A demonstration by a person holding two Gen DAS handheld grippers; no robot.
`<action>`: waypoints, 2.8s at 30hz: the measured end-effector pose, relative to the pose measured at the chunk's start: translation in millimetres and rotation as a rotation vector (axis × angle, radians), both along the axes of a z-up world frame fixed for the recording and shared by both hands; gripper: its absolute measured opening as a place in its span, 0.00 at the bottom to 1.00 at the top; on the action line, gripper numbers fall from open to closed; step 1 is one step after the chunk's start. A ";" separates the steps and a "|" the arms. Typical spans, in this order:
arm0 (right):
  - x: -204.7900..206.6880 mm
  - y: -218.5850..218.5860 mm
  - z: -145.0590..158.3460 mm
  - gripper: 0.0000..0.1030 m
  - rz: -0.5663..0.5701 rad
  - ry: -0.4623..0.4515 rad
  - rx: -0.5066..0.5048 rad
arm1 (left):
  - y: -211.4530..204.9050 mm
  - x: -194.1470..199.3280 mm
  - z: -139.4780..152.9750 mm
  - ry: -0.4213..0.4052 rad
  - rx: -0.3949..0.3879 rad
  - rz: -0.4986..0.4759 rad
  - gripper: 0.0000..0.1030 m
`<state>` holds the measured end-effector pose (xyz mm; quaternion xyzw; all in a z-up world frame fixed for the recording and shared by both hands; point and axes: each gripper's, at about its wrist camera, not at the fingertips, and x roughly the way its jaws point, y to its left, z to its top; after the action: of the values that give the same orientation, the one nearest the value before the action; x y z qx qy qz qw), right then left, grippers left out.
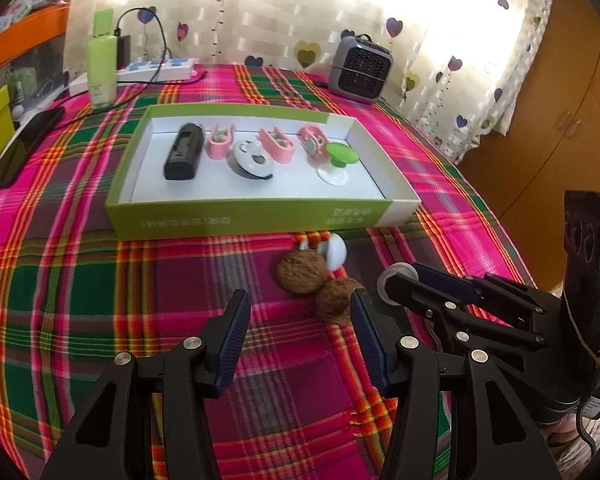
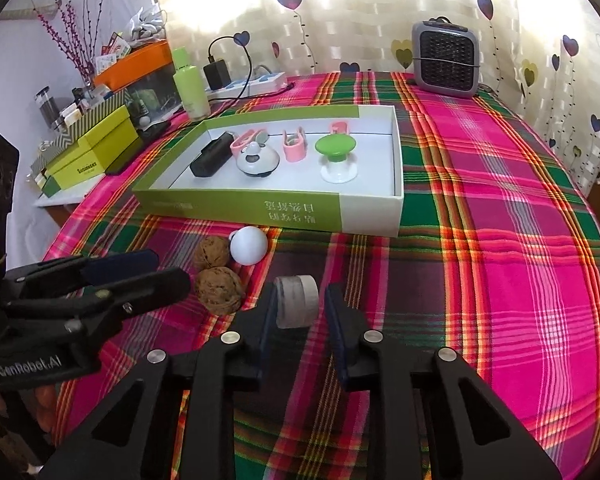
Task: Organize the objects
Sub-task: 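Move the left tool toward the walnuts while the right tool grasps the white round cap, then grasp a walnut with the left tool while the right tool holds the white cap, then carry the walnut toward the box with the left tool while the right tool carries the cap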
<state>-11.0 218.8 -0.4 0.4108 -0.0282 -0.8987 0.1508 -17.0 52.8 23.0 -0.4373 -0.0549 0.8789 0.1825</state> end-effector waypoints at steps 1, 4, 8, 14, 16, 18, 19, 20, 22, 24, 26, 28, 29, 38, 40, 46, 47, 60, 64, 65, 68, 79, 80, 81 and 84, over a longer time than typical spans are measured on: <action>-0.1 0.3 0.1 0.24 0.001 -0.001 -0.002 | 1.6 0.2 -0.5 -0.001 -0.001 -0.004 0.49; 1.0 0.9 0.8 0.20 -0.002 0.004 0.002 | 6.7 0.3 -1.3 -0.004 -0.003 -0.014 0.49; 2.9 4.5 0.9 0.20 -0.008 0.007 0.005 | 13.2 -0.8 -4.3 -0.012 -0.014 -0.020 0.49; 5.8 12.4 0.4 0.20 -0.023 0.009 0.005 | 17.9 -2.0 -6.0 -0.011 -0.033 -0.011 0.49; 6.5 14.5 0.6 0.20 -0.028 0.009 0.005 | 19.1 -2.8 -7.3 -0.014 -0.040 -0.002 0.49; 7.1 16.0 0.6 0.20 -0.030 0.008 0.005 | 20.8 -3.1 -8.1 -0.010 -0.049 0.004 0.49; 7.4 16.5 0.7 0.20 -0.031 0.008 0.003 | 21.9 -2.8 -8.1 -0.008 -0.056 0.006 0.49; 7.5 17.1 0.7 0.20 -0.033 0.008 0.000 | 23.6 -2.9 -8.3 -0.004 -0.067 0.008 0.49; 7.2 18.6 0.5 0.20 -0.035 0.006 -0.004 | 27.3 -3.2 -9.1 -0.004 -0.079 0.008 0.49; 7.4 19.3 0.4 0.20 -0.036 0.006 -0.007 | 28.5 -4.1 -9.9 -0.006 -0.079 0.009 0.49; 7.6 19.0 0.3 0.20 -0.034 0.005 -0.009 | 29.6 -4.9 -10.9 -0.008 -0.080 0.010 0.49; 7.1 19.5 -0.1 0.20 -0.032 0.004 -0.010 | 30.9 -5.8 -11.6 -0.009 -0.084 0.012 0.49; 7.0 19.5 -0.1 0.20 -0.031 0.004 -0.010 | 31.4 -6.4 -12.4 -0.012 -0.088 0.014 0.49; 6.4 19.9 -0.8 0.20 -0.031 0.000 -0.015 | 32.1 -6.3 -13.0 -0.005 -0.076 0.010 0.36; 6.2 19.8 -0.9 0.20 -0.032 0.000 -0.015 | 31.9 -5.9 -13.1 -0.005 -0.073 0.007 0.33; 6.5 20.3 -1.0 0.20 -0.034 0.001 -0.012 | 28.3 -5.4 -13.6 -0.011 -0.051 0.007 0.28; 6.5 20.6 -0.9 0.20 -0.034 0.002 -0.012 | 27.7 -5.2 -13.8 -0.012 -0.048 0.008 0.28; 7.9 20.5 0.8 0.20 -0.030 0.010 -0.015 | 25.0 -2.4 -13.3 -0.007 -0.059 0.013 0.28; 8.8 19.5 1.0 0.20 -0.028 0.010 -0.016 | 23.1 -1.8 -12.3 -0.005 -0.056 0.014 0.28; 9.2 19.2 1.2 0.20 -0.027 0.011 -0.017 | 22.7 -1.3 -11.7 -0.003 -0.056 0.015 0.28; 10.6 17.5 2.1 0.20 -0.023 0.014 -0.019 | 21.5 0.5 -9.4 0.003 -0.057 0.017 0.28; 14.6 11.0 3.4 0.20 -0.010 0.013 -0.021 | 14.1 5.4 -8.0 0.005 -0.048 0.021 0.28; 15.4 10.3 3.9 0.20 -0.007 0.014 -0.021 | 12.0 6.3 -8.3 0.004 -0.047 0.024 0.28; 16.1 9.4 4.4 0.20 -0.006 0.016 -0.020 | 9.2 7.9 -8.0 0.006 -0.044 0.027 0.28; 15.4 7.1 5.5 0.20 -0.001 0.017 -0.019 | 5.3 11.0 -5.9 0.019 -0.047 0.029 0.28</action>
<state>4.4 225.9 5.0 0.4015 -0.0357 -0.9020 0.1545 -6.1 58.1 17.1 -0.4323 -0.0386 0.8866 0.1600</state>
